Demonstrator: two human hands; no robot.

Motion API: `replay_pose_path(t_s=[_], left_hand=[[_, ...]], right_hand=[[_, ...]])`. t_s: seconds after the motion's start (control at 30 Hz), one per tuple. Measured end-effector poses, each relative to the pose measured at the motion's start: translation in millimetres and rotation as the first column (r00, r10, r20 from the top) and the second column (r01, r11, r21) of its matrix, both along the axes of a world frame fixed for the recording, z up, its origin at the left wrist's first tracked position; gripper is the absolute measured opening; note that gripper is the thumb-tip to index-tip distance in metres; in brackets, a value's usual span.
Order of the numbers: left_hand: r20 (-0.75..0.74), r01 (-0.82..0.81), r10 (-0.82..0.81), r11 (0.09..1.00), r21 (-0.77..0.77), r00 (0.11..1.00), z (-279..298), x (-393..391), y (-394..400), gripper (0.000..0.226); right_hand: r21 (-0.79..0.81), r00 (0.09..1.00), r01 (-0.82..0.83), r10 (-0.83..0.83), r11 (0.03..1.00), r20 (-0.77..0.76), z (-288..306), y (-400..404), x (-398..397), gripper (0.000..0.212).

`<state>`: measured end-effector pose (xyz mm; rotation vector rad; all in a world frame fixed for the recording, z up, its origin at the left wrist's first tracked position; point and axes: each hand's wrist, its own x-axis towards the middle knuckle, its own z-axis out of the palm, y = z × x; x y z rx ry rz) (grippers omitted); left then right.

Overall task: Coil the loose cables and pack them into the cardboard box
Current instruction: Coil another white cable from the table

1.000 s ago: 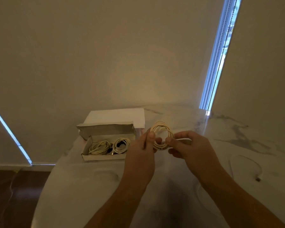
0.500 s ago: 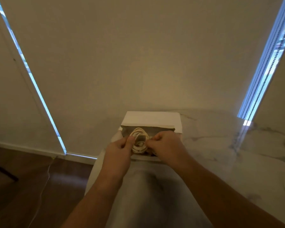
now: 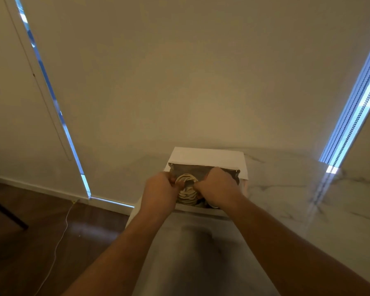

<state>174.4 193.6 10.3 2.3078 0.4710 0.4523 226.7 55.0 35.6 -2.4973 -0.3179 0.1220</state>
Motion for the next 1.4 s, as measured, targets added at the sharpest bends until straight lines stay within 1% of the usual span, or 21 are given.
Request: replay_pose_path(t_s=[0.1,0.2,0.3,0.4,0.43,0.5,0.53,0.57,0.6,0.63,0.67,0.7,0.83,0.9,1.07,1.23,1.4], left_hand=[[-0.071,-0.003,0.012,0.992,0.126,0.997,-5,7,1,0.024],[-0.137,-0.033,0.068,0.970,0.242,0.988,-7,10,-3,0.022],[-0.231,-0.041,0.103,0.965,0.259,0.967,-8,17,-2,0.017],[-0.335,0.021,0.081,0.957,0.289,0.939,-11,22,1,0.024],[-0.298,0.026,0.069,0.952,0.303,0.952,-12,21,1,0.022],[-0.124,-0.024,0.069,0.944,0.330,0.990,-17,13,-1,0.020],[-0.084,-0.043,0.074,0.943,0.329,0.994,-17,10,-2,0.021],[-0.122,-0.038,0.080,0.948,0.316,0.989,-16,13,-1,0.021],[-0.216,-0.021,0.089,0.954,0.300,0.972,-13,20,0,0.022],[-0.332,-0.019,0.114,0.960,0.278,0.936,-9,27,1,0.023],[-0.399,-0.021,0.141,0.957,0.290,0.906,-6,31,0,0.025],[-0.408,-0.005,0.144,0.947,0.322,0.901,-7,33,0,0.025],[-0.282,0.041,0.120,0.861,0.506,0.952,-19,25,-1,0.021],[-0.224,0.036,0.103,0.840,0.541,0.969,-20,23,-1,0.022],[-0.210,0.040,0.090,0.836,0.548,0.974,-13,19,-4,0.021],[-0.162,-0.045,0.120,0.913,0.406,0.979,-9,21,-2,0.016],[-0.063,-0.045,0.076,0.917,0.397,0.995,-16,21,-1,0.016]], right_hand=[[-0.071,0.998,-0.005,0.009,0.997,0.056,-3,5,-3,0.018],[-0.126,0.993,-0.016,0.031,0.992,0.114,-5,8,-7,0.016],[-0.221,0.986,-0.027,0.063,0.975,0.157,-2,11,-12,0.014],[-0.334,0.987,-0.054,0.101,0.941,0.126,0,16,-14,0.017],[-0.359,0.987,-0.063,0.111,0.931,0.115,0,17,-14,0.019],[-0.394,0.986,-0.076,0.128,0.916,0.106,0,17,-12,0.021],[-0.408,0.985,-0.081,0.136,0.909,0.108,0,18,-12,0.022],[-0.420,0.983,-0.084,0.145,0.904,0.113,-1,18,-12,0.022],[-0.429,0.980,-0.084,0.152,0.899,0.125,-2,18,-11,0.022],[-0.437,0.977,-0.079,0.157,0.896,0.145,-3,19,-11,0.021],[-0.444,0.973,-0.073,0.162,0.893,0.167,-4,18,-10,0.020],[-0.451,0.968,-0.067,0.168,0.890,0.187,-5,18,-11,0.019],[-0.466,0.952,-0.057,0.189,0.883,0.242,-12,16,-14,0.017],[-0.462,0.946,-0.052,0.192,0.885,0.261,-13,14,-15,0.017],[-0.417,0.949,-0.048,0.172,0.907,0.265,-13,13,-15,0.018],[-0.344,0.954,-0.020,0.120,0.939,0.274,-14,11,-14,0.017],[-0.330,0.953,-0.013,0.111,0.944,0.281,-17,9,-15,0.018]])
